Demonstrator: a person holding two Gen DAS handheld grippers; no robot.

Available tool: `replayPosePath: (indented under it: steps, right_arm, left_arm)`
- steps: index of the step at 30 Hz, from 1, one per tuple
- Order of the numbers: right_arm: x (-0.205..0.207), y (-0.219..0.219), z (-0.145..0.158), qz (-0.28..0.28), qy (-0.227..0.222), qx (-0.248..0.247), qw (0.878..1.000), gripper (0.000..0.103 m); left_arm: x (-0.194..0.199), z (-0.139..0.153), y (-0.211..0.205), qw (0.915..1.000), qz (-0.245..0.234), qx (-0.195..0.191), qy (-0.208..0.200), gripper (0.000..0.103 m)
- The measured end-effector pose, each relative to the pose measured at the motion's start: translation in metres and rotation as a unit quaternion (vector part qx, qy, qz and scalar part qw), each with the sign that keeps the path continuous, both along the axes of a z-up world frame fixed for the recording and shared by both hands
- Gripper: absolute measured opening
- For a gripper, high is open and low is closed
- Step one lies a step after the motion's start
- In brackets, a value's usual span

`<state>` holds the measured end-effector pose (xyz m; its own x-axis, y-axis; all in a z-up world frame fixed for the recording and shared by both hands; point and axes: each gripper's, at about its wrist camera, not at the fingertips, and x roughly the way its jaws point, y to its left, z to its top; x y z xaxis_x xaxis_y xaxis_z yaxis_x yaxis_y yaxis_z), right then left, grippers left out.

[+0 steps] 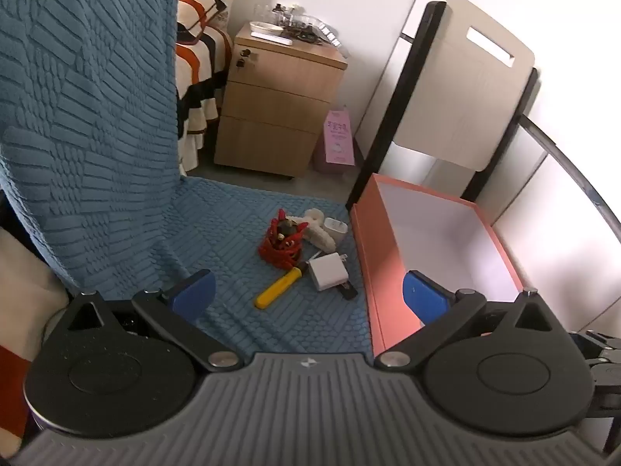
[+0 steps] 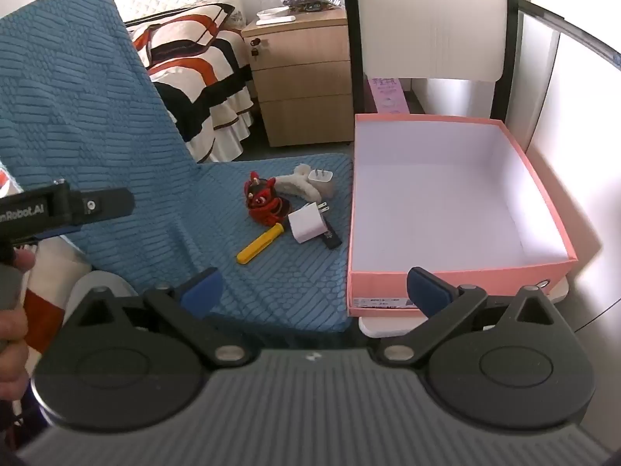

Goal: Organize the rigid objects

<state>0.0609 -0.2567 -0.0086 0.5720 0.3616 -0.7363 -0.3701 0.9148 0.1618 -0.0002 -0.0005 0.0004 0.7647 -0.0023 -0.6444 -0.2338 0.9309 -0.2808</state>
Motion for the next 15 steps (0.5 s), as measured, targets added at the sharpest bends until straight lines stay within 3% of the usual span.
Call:
replayPosePath:
  steps: [7, 15]
  right_arm:
    - [-0.004, -0.002, 0.000, 0.002, -0.015, -0.004, 1.000, 0.103]
    - [-0.002, -0.006, 0.001, -0.005, -0.026, 0.004, 1.000, 0.103]
  left_arm:
    - [0.009, 0.002, 0.002, 0.9997, 0.000, 0.014, 0.018, 0.103]
    - [-0.013, -0.006, -0.006, 0.9997, 0.004, 0.023, -0.007, 0.103]
